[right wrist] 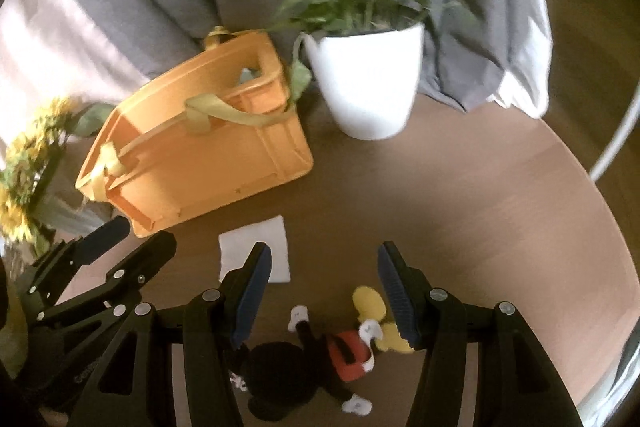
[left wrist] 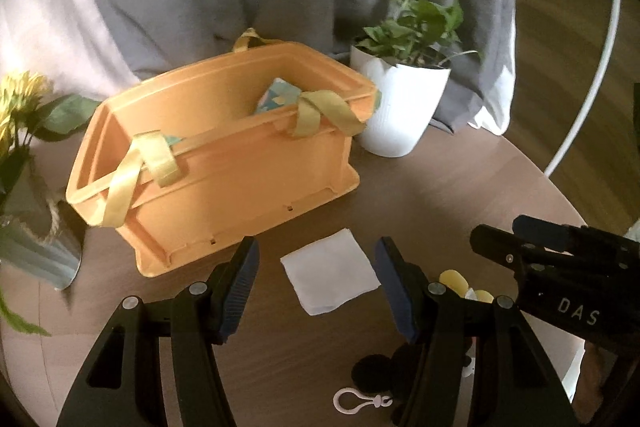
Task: Organize soft objects
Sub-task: 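Grasp the white napkin with the left tool while the right tool grasps the Mickey plush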
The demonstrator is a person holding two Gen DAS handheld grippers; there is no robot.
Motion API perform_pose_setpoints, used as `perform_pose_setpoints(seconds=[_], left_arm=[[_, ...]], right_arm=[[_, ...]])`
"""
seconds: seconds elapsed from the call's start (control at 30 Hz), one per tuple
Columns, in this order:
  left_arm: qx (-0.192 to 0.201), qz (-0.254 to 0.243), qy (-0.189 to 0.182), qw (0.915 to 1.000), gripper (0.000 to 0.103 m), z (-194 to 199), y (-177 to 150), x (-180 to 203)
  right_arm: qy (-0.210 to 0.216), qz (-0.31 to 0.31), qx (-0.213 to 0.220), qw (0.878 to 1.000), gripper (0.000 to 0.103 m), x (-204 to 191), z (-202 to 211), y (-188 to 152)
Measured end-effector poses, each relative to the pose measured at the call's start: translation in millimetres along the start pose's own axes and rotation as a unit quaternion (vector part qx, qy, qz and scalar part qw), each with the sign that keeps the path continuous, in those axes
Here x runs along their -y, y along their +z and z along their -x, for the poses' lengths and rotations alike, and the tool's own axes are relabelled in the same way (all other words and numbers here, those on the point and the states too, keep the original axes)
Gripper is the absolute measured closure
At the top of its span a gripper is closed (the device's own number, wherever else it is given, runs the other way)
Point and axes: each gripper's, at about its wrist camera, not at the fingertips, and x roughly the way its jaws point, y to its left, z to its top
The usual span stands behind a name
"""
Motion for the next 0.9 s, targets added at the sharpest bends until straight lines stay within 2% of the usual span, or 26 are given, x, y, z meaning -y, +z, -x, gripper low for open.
perform_pose_setpoints(seconds=[0.27, 0.47, 0.67, 0.9], left_arm=[[-0.013, -0.037, -0.028, 0.9989, 0.044, -11.8, -1.9, 1.0], [-0.027, -0.072, -0.046, 0.9960, 0.044, -26.4, -6.8, 5.0], [-0.057, -0.084, -0.064, 0.9928, 0.044, -52.7, -15.0, 7.0], [-0.082, -0.083, -0.073, 0.9905, 0.044, -76.4, -23.0, 8.1]], right_arm=[[-0.025, -0.073, -0.006, 0.997, 0.046, 8.5, 6.6, -20.5], [-0.036, -0.141, -0.011, 0.989, 0.046, 14.2, 4.8, -37.1], [-0.041, -0.185, -0.040, 0.981, 0.046, 14.3, -8.3, -53.6], [-0.042, -0.196, -0.080, 0.976, 0.046, 13.3, -28.1, -64.0]])
